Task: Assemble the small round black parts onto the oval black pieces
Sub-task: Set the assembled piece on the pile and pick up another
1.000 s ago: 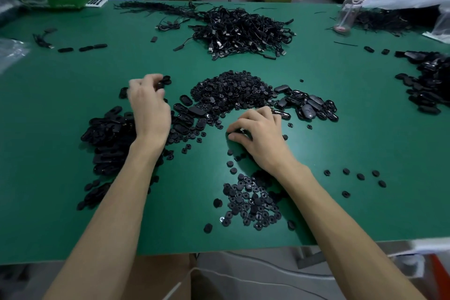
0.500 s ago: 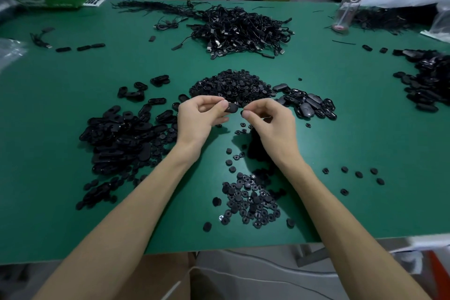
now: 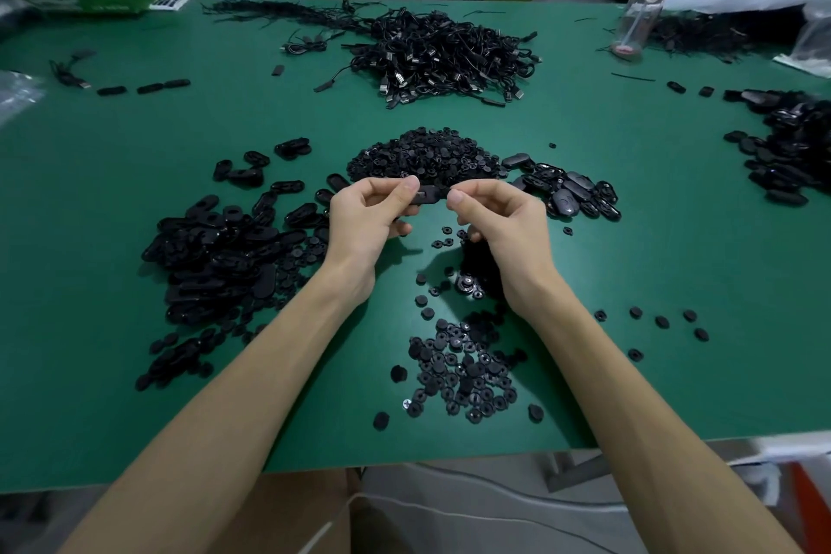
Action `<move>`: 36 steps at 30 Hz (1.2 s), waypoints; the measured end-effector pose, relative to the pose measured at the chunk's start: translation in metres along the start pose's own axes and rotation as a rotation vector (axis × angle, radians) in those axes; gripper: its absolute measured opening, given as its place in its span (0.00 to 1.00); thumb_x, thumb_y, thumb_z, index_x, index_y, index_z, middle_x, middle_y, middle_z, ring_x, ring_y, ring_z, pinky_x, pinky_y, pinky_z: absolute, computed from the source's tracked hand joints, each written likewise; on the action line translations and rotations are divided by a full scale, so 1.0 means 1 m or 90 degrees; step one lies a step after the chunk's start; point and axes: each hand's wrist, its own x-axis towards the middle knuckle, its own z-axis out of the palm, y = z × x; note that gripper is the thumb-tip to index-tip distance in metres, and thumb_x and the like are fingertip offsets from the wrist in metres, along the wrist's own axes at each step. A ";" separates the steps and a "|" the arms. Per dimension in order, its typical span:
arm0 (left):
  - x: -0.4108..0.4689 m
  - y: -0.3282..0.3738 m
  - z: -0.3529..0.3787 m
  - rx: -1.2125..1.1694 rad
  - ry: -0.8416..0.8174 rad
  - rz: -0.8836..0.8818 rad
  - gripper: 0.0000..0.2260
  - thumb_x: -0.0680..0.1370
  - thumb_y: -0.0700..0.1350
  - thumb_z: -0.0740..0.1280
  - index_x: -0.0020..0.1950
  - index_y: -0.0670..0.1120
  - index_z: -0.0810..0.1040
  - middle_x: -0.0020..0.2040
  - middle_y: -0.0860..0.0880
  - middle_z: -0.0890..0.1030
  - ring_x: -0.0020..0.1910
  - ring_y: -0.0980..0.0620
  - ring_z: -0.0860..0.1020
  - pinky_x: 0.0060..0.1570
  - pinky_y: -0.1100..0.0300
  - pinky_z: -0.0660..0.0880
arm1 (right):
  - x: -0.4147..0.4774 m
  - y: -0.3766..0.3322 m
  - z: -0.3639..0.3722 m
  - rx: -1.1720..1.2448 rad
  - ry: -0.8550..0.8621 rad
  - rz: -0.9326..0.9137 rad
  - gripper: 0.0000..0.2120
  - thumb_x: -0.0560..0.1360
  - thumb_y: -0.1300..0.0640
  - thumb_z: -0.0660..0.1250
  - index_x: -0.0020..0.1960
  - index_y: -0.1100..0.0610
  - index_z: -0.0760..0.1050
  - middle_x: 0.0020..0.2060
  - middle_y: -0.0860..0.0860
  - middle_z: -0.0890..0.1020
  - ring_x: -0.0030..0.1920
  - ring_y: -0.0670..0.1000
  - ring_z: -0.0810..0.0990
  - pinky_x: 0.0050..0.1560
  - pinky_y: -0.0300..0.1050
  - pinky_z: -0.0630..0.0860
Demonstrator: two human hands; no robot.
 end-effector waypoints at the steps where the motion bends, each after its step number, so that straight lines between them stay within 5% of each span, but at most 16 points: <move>1: 0.000 0.000 0.000 0.000 0.000 0.001 0.07 0.77 0.44 0.76 0.51 0.42 0.83 0.42 0.51 0.87 0.43 0.54 0.85 0.41 0.61 0.81 | 0.000 0.000 0.000 0.008 -0.007 0.007 0.03 0.77 0.57 0.76 0.49 0.56 0.84 0.40 0.47 0.86 0.39 0.43 0.79 0.40 0.36 0.75; 10: -0.003 0.001 0.001 -0.020 -0.013 0.007 0.08 0.76 0.43 0.77 0.50 0.41 0.81 0.44 0.47 0.87 0.44 0.51 0.86 0.42 0.61 0.81 | 0.001 0.000 0.000 0.164 -0.091 0.057 0.04 0.77 0.61 0.74 0.52 0.60 0.83 0.48 0.56 0.87 0.41 0.47 0.80 0.39 0.39 0.74; 19: -0.005 0.003 0.002 -0.041 -0.036 0.003 0.08 0.77 0.42 0.75 0.52 0.39 0.81 0.42 0.48 0.87 0.43 0.52 0.87 0.40 0.62 0.81 | 0.001 0.001 0.000 0.176 -0.213 0.022 0.09 0.78 0.61 0.72 0.58 0.57 0.85 0.46 0.53 0.86 0.41 0.46 0.77 0.42 0.38 0.73; 27: -0.006 0.004 0.003 -0.021 -0.038 0.010 0.08 0.78 0.41 0.74 0.52 0.39 0.81 0.40 0.49 0.87 0.41 0.53 0.86 0.41 0.62 0.81 | 0.001 0.002 0.000 0.183 -0.214 0.035 0.09 0.77 0.60 0.74 0.56 0.57 0.86 0.47 0.54 0.87 0.42 0.46 0.79 0.43 0.38 0.74; 36: -0.005 0.002 0.003 -0.028 -0.057 0.019 0.09 0.78 0.37 0.74 0.56 0.36 0.80 0.50 0.42 0.85 0.49 0.44 0.87 0.46 0.59 0.82 | 0.002 0.003 -0.002 0.177 -0.124 0.034 0.10 0.81 0.62 0.67 0.60 0.59 0.84 0.42 0.50 0.82 0.40 0.46 0.77 0.42 0.40 0.73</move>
